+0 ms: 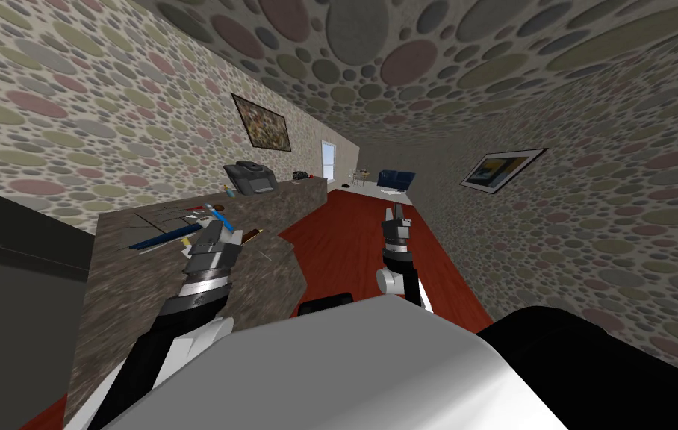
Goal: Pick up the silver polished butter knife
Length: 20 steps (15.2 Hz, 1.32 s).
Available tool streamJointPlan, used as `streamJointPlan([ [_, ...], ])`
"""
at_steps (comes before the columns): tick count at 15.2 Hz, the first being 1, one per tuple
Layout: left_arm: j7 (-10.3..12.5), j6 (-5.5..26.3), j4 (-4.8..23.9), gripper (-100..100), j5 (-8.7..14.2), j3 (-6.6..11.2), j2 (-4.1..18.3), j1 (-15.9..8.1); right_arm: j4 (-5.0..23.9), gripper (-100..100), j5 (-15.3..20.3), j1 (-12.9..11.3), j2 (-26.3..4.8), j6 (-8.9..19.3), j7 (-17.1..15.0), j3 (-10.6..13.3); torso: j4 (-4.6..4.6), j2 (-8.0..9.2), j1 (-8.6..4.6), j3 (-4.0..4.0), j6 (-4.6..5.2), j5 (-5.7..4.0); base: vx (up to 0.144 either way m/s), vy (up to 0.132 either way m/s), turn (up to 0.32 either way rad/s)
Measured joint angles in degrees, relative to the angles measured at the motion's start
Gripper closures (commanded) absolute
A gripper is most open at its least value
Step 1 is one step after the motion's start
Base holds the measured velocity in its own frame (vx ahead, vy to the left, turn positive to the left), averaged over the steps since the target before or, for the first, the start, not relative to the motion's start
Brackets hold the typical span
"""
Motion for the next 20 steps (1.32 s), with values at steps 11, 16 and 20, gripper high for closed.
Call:
streamJointPlan([
  [11, -3.5, 10.0, 6.4, -100, 7.8, 4.19, 12.7, 3.6, 0.0, 0, 0.0, 0.0, 0.0, 0.0, 0.0, 0.0, -0.03, -0.13, -0.08, -0.07, 0.0, -0.02, -0.018, -0.02, -0.041],
  [16, -5.2, 14.6, 9.1, -100, 10.9, 5.55, 17.7, 5.7, 0.0, 0, 0.0, 0.0, 0.0, 0.0, 0.0, 0.0, -0.05, -0.21, -0.11, -0.12, 0.0, -0.03, 0.013, -0.035, -0.038],
  [20, -6.4, 18.1, 11.5, -100, 13.0, 6.47, 21.1, 5.8, 0.0, 0, 0.0, 0.0, 0.0, 0.0, 0.0, 0.0, -0.06, -0.29, -0.1, -0.17, 0.01, -0.02, 0.025, -0.03, -0.026],
])
